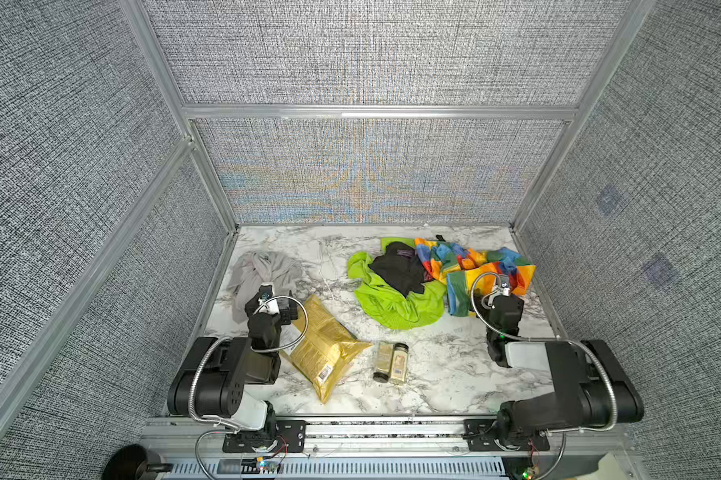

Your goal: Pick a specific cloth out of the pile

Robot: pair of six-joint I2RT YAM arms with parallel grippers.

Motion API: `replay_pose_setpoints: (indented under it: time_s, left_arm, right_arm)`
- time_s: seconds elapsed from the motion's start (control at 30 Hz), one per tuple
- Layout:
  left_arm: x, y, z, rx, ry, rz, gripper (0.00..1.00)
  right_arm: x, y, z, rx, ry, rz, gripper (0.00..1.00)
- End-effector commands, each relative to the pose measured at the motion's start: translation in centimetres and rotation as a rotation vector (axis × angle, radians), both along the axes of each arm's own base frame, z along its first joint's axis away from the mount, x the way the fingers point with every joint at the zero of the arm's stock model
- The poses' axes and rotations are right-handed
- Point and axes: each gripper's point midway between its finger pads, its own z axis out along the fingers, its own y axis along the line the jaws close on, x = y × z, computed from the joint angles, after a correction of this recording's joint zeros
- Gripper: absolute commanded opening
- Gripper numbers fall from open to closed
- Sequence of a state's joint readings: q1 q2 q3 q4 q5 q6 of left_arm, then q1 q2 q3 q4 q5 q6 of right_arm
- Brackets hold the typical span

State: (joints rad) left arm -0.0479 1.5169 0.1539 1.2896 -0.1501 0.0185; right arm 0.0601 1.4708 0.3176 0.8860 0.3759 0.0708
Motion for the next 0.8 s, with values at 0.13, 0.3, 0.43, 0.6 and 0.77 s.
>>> replay_pose_setpoints:
  time_s: [0.13,0.3,0.43,0.6,0.77]
  left_arm:
    - [0.3,0.1,1.5,-0.002,-0.057,0.005,0.99]
    - [0.3,0.1,1.4,-0.002,-0.054,0.005,0.99]
    - [0.3,0.1,1.4,-0.002,-0.055,0.004,0.99]
    - [0.3,0.1,1.4,-0.002,-0.054,0.004,0.99]
    - [0.3,0.1,1.4,-0.002,-0.055,0.006,0.99]
  right_arm:
    - [1.0,1.3,0.9,0.020,-0.075,0.084,0.99]
    - [0.9,1.3,0.8,0.019,-0.072,0.088,0.99]
    - [1.0,1.3,0.8,0.018,-0.074,0.088,0.99]
    - [1.0,1.4,0.9,0.019,-0.075,0.089,0.99]
    - [0.3,3.2,1.1,0.005,-0.106,0.214,0.99]
